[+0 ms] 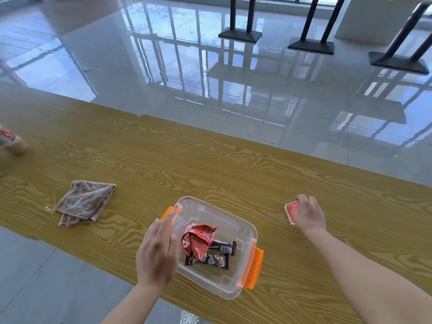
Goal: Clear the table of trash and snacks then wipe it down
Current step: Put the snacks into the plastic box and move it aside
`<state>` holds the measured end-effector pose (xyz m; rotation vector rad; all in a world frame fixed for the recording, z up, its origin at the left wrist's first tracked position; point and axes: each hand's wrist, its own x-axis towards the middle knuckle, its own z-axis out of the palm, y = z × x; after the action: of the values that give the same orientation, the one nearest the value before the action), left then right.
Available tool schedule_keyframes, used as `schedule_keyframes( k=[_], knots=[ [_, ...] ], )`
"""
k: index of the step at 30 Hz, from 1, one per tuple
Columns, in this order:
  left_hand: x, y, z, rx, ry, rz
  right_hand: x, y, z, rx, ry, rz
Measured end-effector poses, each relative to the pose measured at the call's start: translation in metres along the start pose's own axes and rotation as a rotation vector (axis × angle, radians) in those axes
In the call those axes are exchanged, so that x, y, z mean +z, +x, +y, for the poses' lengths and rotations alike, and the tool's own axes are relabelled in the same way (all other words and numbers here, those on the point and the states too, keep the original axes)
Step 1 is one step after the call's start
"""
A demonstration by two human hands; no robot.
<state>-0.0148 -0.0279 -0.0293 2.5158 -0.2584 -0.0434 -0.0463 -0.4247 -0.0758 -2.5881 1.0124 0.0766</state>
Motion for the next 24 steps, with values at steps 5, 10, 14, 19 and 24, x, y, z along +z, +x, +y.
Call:
schedule_keyframes(
  k=[5, 10, 14, 19, 24],
  knots=[
    [0.000, 0.001, 0.001, -0.008, -0.007, 0.006, -0.033, -0.023, -0.033, -0.126, 0.281, 0.007],
    [-0.001, 0.000, 0.001, 0.000, -0.005, 0.006, -0.076, -0.072, -0.100, -0.401, 0.524, 0.062],
    [-0.002, 0.001, 0.004, -0.011, -0.002, 0.021, -0.076, -0.110, -0.144, -0.622, 0.477, -0.118],
    [-0.005, 0.000, 0.008, -0.018, -0.016, 0.025, -0.031, -0.138, -0.157, -0.781, 0.157, -0.366],
    [-0.007, 0.000, 0.007, -0.003, -0.044, 0.025, -0.006, -0.143, -0.151, -0.808, -0.038, -0.439]
  ],
)
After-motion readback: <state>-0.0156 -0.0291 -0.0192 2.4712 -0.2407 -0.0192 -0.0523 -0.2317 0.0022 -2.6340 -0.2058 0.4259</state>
